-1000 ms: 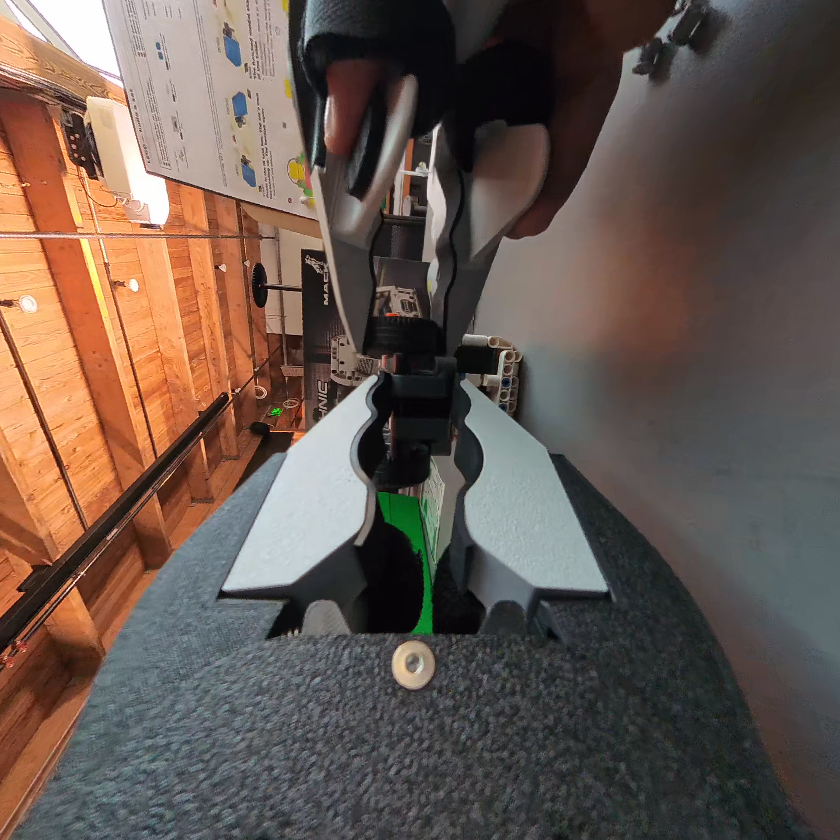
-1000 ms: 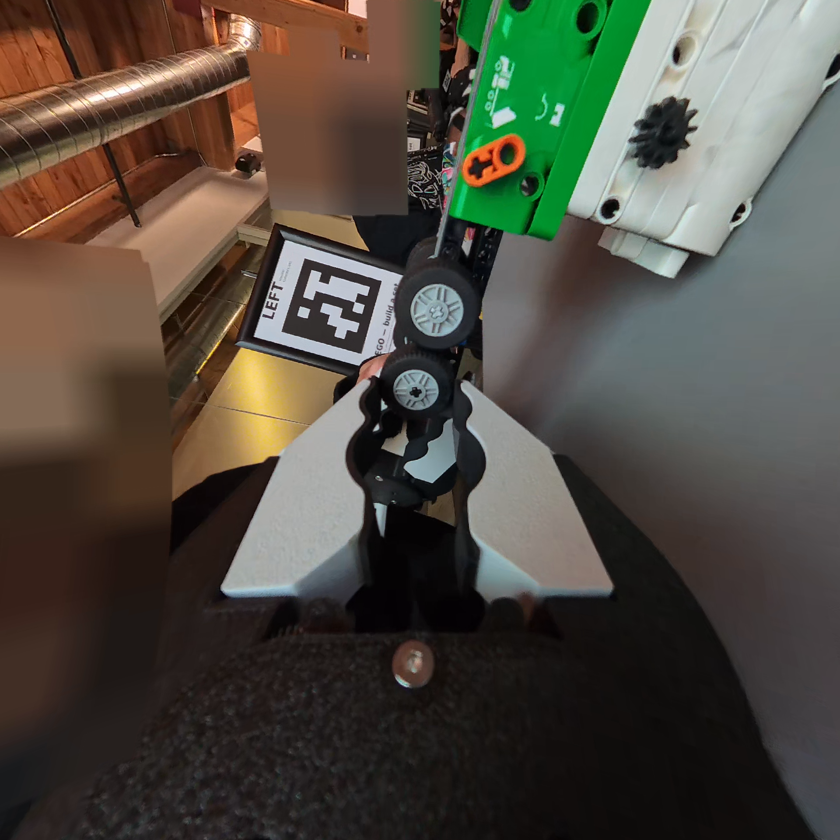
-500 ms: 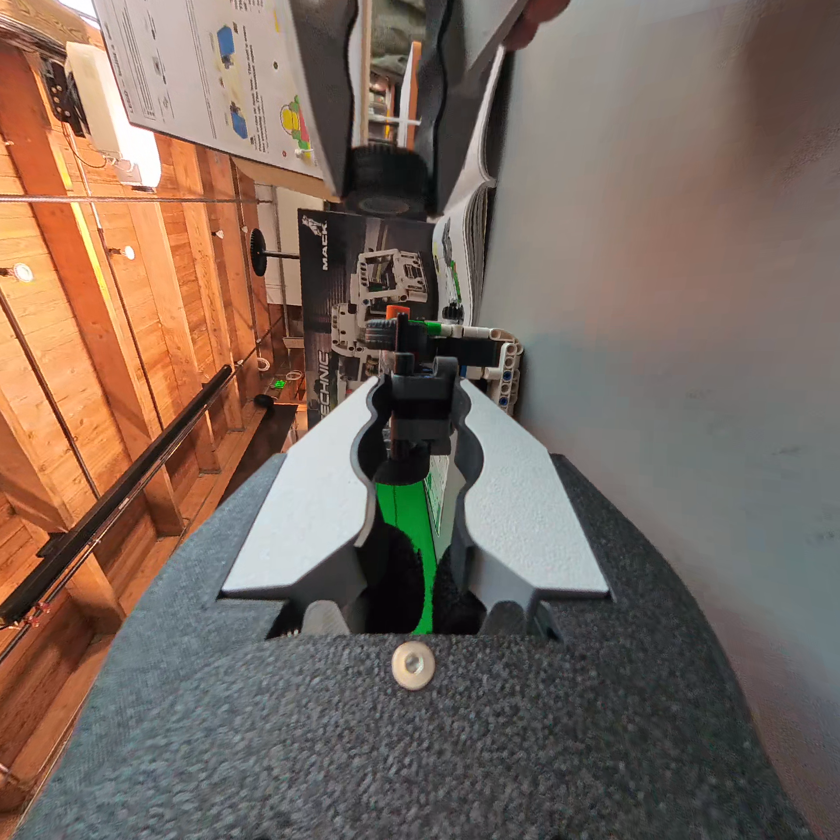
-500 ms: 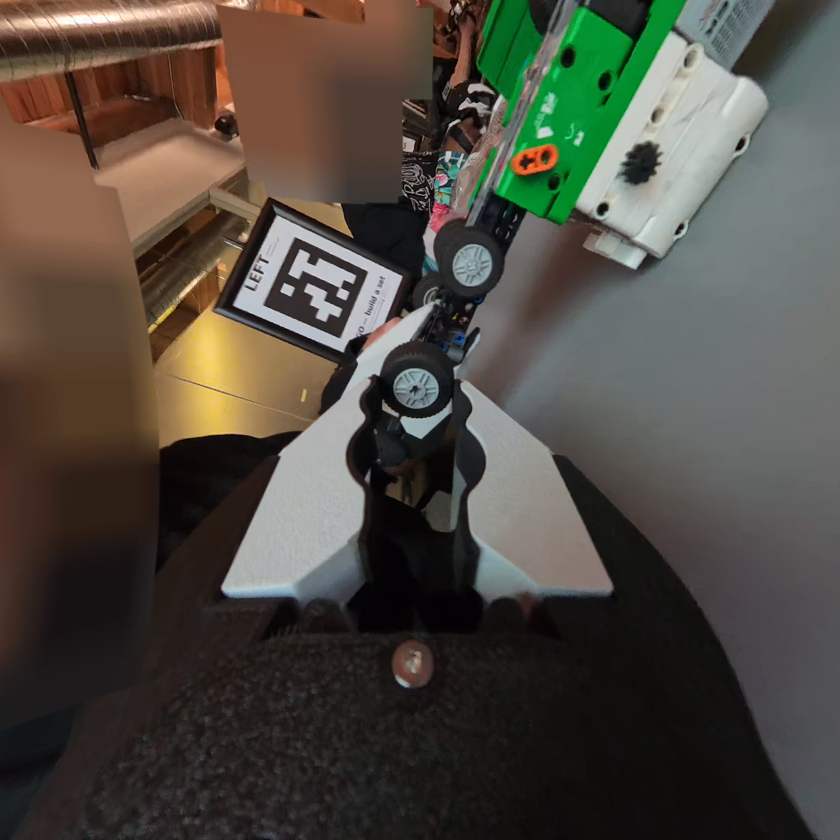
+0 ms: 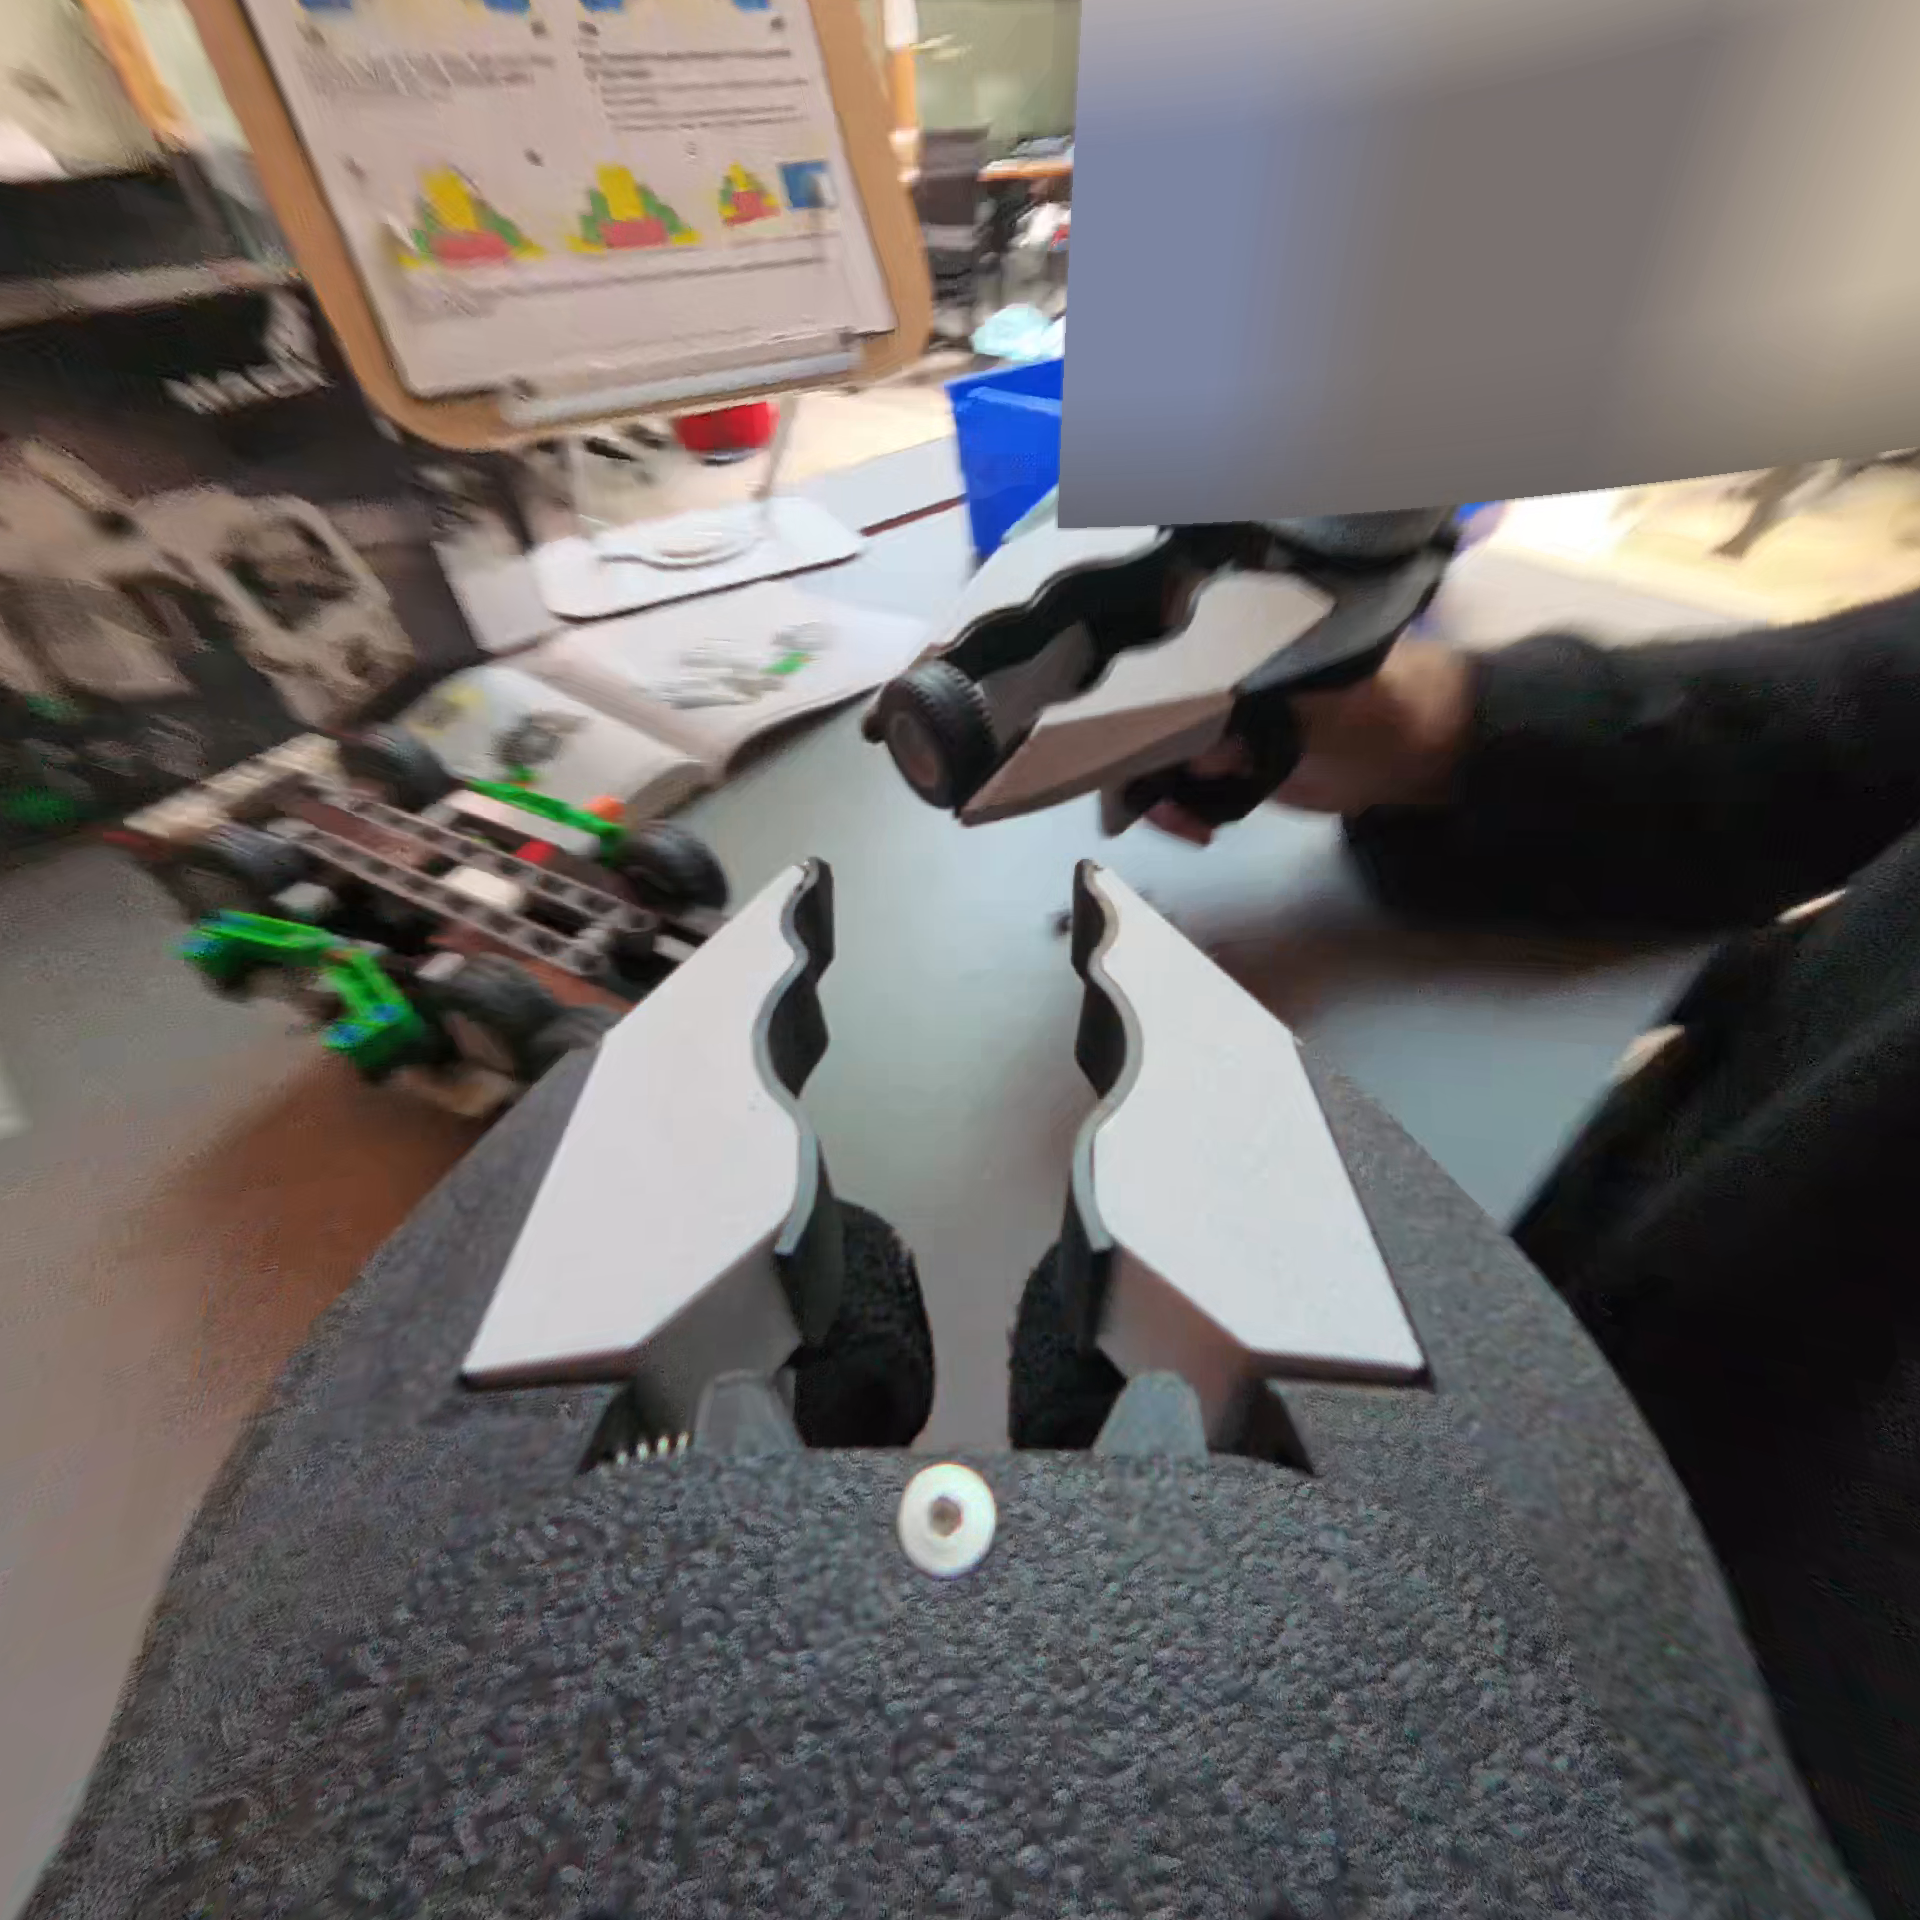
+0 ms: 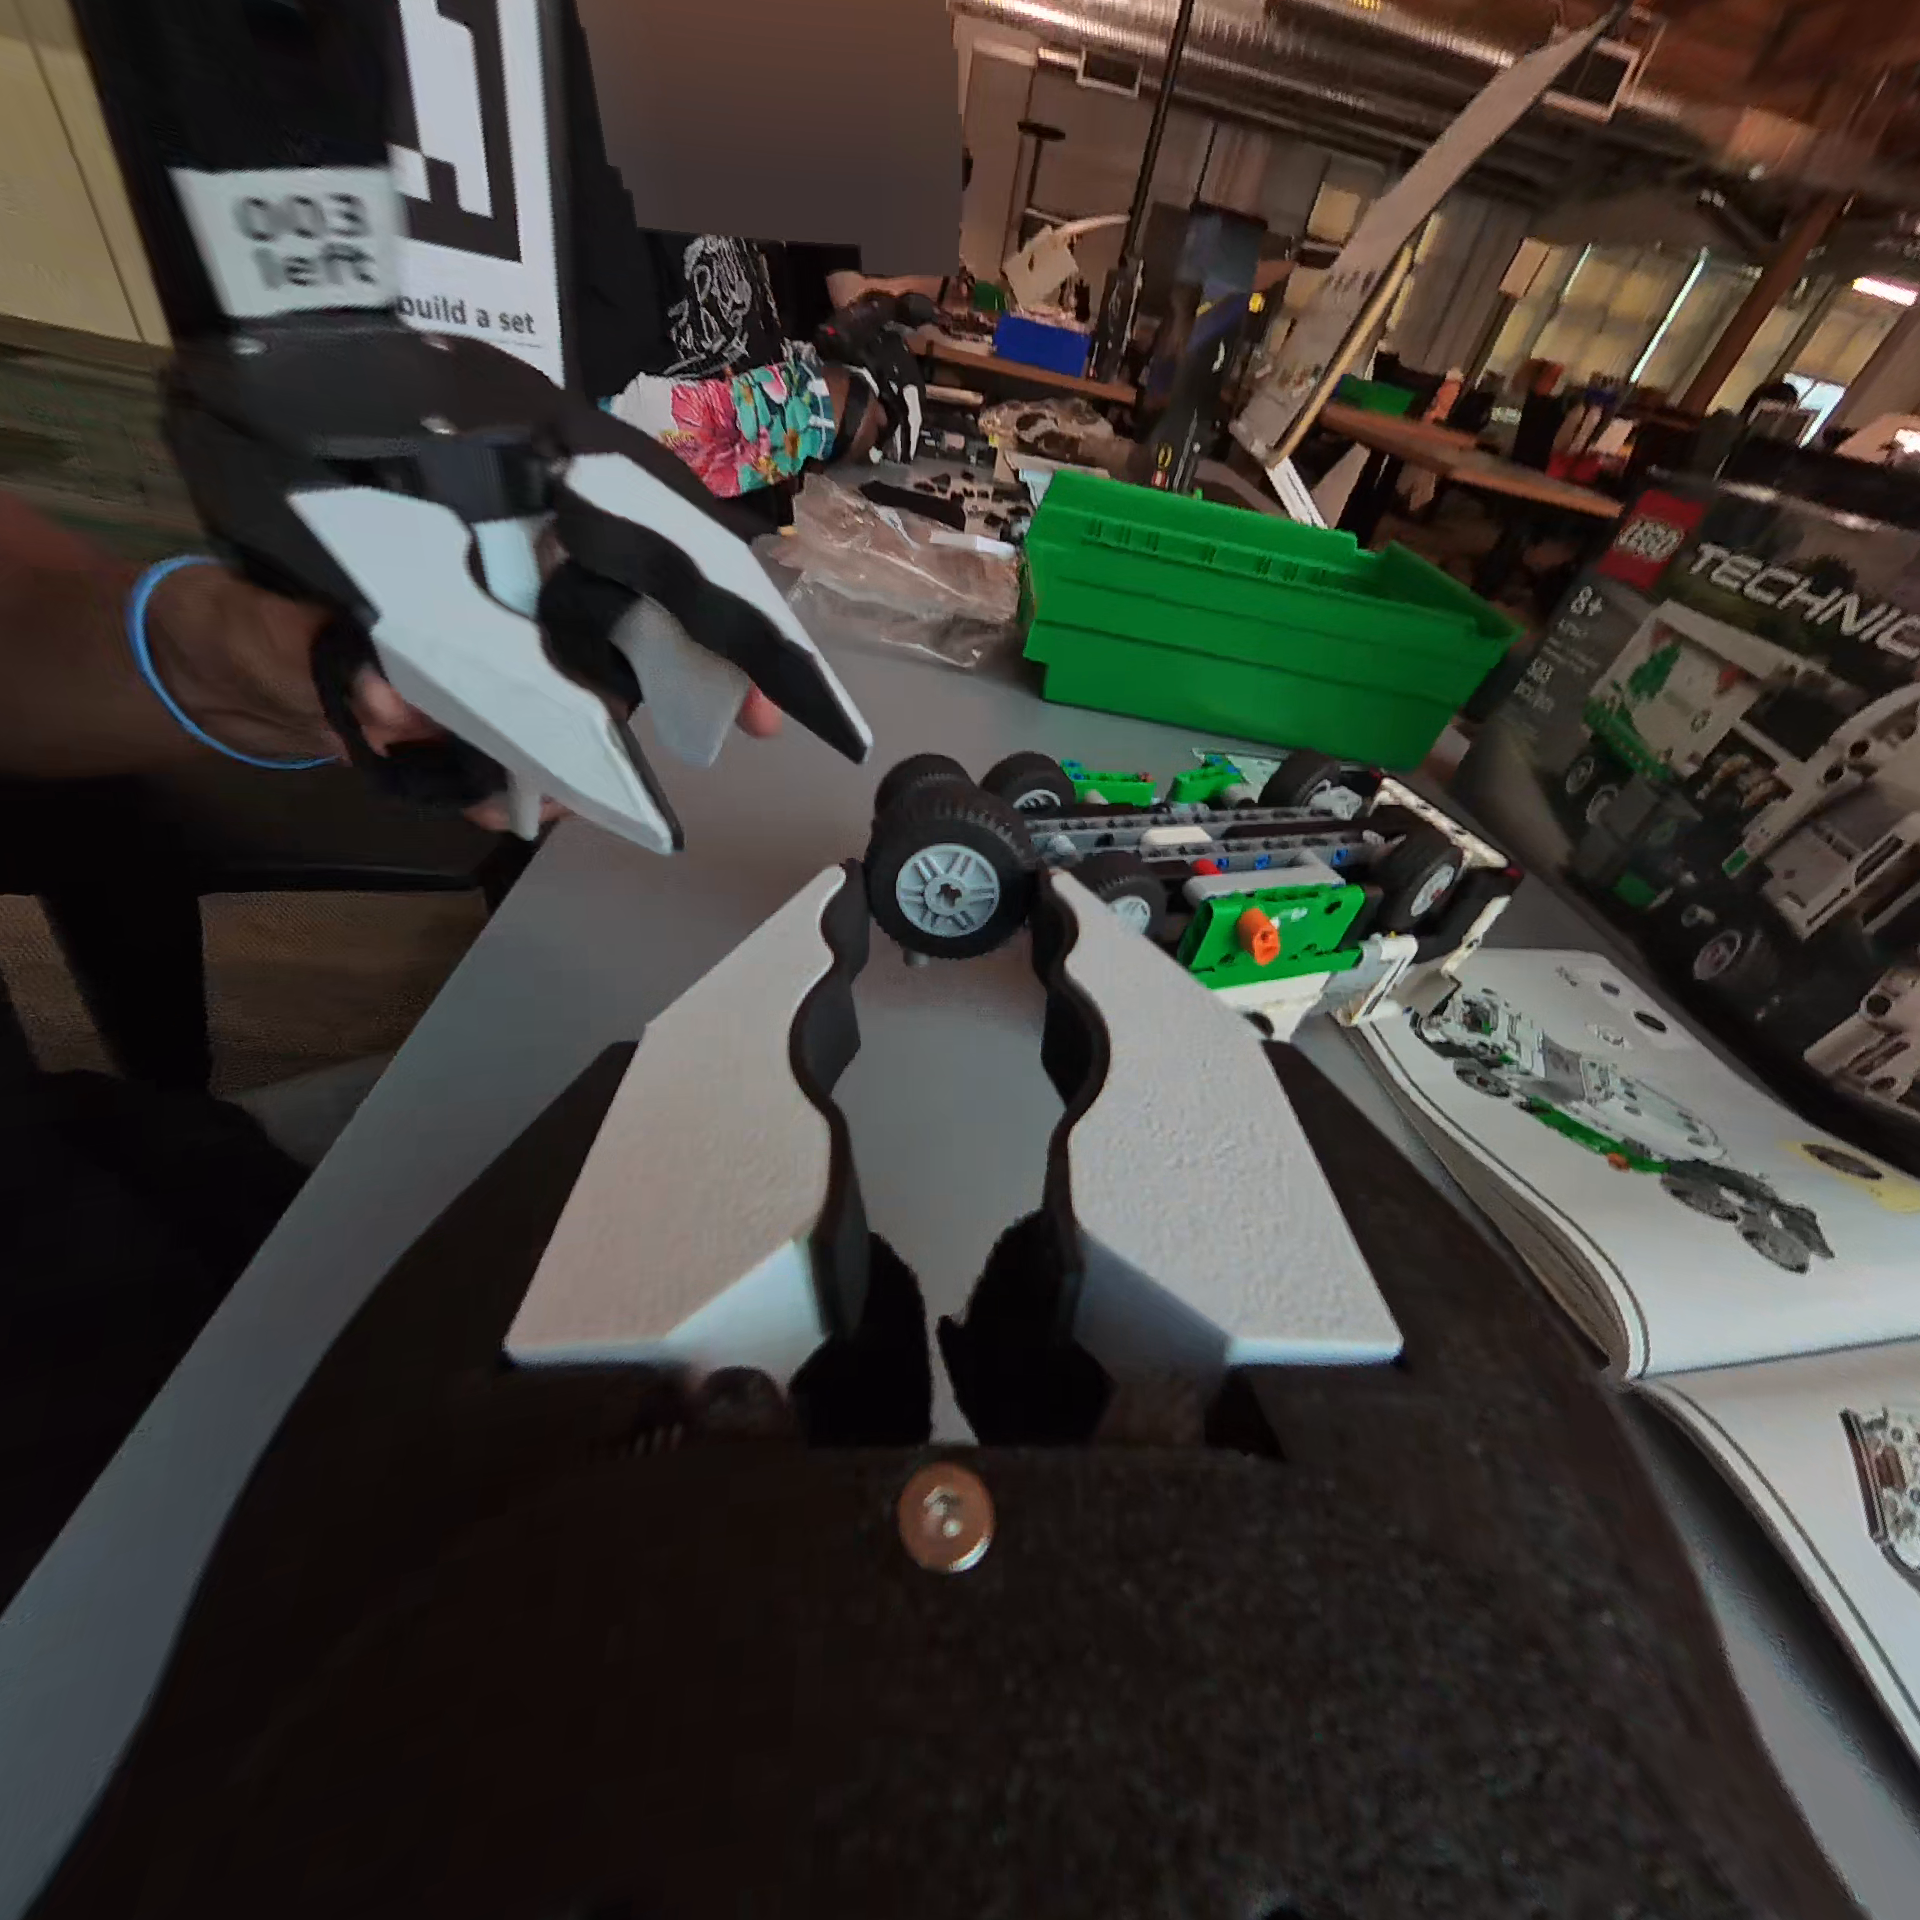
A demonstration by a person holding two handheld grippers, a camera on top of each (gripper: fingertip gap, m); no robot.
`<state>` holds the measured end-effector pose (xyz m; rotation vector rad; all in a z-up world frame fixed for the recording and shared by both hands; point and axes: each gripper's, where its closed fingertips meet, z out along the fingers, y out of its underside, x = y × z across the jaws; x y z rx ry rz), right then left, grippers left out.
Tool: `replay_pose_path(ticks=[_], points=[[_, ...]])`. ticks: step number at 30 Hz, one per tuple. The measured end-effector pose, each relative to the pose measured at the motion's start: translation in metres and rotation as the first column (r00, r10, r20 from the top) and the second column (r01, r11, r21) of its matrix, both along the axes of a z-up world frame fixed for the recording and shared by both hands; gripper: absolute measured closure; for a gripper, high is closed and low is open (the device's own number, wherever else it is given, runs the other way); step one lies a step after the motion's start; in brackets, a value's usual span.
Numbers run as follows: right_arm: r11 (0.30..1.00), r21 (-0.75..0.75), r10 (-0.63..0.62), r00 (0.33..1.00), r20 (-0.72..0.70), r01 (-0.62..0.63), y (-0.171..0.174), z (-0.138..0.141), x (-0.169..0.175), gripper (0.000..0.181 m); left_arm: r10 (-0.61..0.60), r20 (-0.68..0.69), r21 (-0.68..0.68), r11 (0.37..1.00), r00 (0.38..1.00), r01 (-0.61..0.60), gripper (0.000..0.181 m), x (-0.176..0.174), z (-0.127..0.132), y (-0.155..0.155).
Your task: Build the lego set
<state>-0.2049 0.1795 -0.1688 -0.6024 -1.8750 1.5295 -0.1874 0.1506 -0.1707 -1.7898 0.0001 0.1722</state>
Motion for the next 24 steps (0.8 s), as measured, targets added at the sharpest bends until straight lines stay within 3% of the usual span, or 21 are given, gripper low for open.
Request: replay_pose_path(ticks=[2,4,7,9,12,15,17,18,19,21,24], points=[[0.998,-0.003,0.057,0.996,-0.072,-0.058,-0.01,0.011,0.011,0.151,-0.149,0.326,0.083,0.988,0.934,0.129,0.136,0.014,0.01,0.003],[0.994,0.007,0.105,0.976,-0.192,-0.105,-0.018,0.024,0.023,0.151,-0.284,0.532,0.161,0.959,0.798,0.234,0.135,0.027,0.017,0.005],[0.988,0.089,0.15,0.942,-0.302,-0.128,-0.029,0.027,0.035,0.151,-0.429,0.708,0.28,0.9,0.56,0.334,0.133,0.042,0.026,0.005],[0.983,0.123,0.17,0.927,-0.333,-0.136,-0.035,0.025,0.039,0.151,-0.456,0.756,0.332,0.885,0.469,0.326,0.139,0.041,0.029,0.007],[0.978,0.18,0.163,0.916,-0.366,-0.102,-0.038,0.021,0.038,0.151,-0.437,0.735,0.315,0.897,0.519,0.311,0.152,0.04,0.025,0.008],[0.976,0.209,0.128,0.932,-0.339,-0.059,-0.037,0.012,0.033,0.151,-0.345,0.626,0.197,0.938,0.699,0.286,0.152,0.035,0.016,0.008],[0.978,0.209,0.072,0.946,-0.317,-0.005,-0.035,0.006,0.029,0.151,-0.256,0.469,0.085,0.966,0.845,0.245,0.152,0.028,0.009,0.007],[0.978,0.209,0.04,0.955,-0.293,0.023,-0.033,0.001,0.028,0.155,-0.211,0.362,0.021,0.976,0.908,0.219,0.152,0.024,0.006,0.006],[0.971,0.225,-0.022,0.967,-0.254,0.082,-0.025,-0.005,0.025,0.175,-0.166,0.242,-0.035,0.983,0.956,0.179,0.152,0.018,0.003,0.004],[0.959,0.268,-0.031,0.977,-0.21,0.088,-0.021,-0.012,0.024,0.177,-0.075,-0.001,-0.11,0.991,0.997,0.074,0.151,0.003,0.003,-0.001],[0.991,0.135,-0.003,1.0,0.019,0.0,-0.022,-0.015,0.021,0.155,-0.012,-0.291,-0.202,0.978,0.957,-0.049,0.152,-0.015,-0.001,-0.007]])
